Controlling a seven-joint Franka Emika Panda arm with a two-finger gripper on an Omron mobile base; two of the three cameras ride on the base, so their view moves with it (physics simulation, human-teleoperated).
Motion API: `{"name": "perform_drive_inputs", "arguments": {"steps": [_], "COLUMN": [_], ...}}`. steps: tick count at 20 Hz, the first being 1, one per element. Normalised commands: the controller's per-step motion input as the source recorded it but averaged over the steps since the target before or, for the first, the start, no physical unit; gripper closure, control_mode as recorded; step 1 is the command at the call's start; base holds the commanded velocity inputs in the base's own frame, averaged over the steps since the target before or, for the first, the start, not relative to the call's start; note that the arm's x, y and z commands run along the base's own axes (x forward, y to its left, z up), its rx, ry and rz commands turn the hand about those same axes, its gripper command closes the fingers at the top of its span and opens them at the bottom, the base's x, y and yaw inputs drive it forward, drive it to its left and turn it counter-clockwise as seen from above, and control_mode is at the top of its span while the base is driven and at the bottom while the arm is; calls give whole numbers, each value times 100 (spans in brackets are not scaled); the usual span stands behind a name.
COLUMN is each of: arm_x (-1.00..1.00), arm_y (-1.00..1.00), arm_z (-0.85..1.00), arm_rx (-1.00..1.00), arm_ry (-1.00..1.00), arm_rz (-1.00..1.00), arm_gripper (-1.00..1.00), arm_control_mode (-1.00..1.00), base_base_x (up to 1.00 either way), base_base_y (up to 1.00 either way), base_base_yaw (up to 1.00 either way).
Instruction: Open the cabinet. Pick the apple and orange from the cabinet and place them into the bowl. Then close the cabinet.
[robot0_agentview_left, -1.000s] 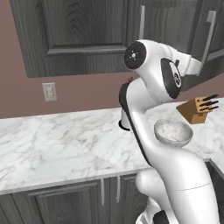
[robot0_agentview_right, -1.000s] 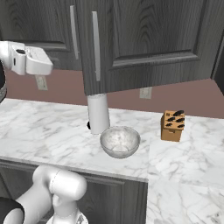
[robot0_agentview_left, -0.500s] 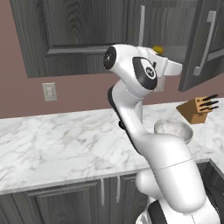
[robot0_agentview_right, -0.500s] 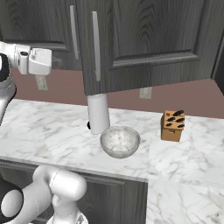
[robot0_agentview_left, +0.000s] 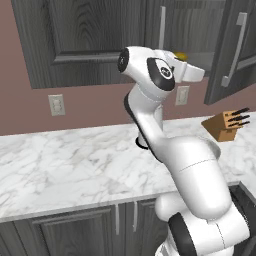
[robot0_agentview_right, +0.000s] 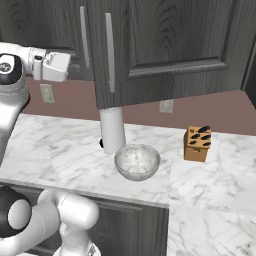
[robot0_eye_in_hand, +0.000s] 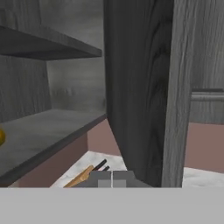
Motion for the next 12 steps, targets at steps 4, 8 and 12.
{"name": "perform_drive_inputs", "arguments": {"steps": [4, 8, 12], "arm_x": [12, 18, 6], "arm_y": [-28, -22, -28], "arm_z": [0, 0, 0], "arm_rx": [0, 0, -1], "arm_ry": [0, 0, 0], "arm_rz": [-8, -8, -8], "arm_gripper": [100, 100, 100], "arm_control_mode": [-100, -100, -100], "base_base_x": [0, 0, 0], "base_base_y": [0, 0, 0], "base_base_yaw": [0, 0, 0]}}
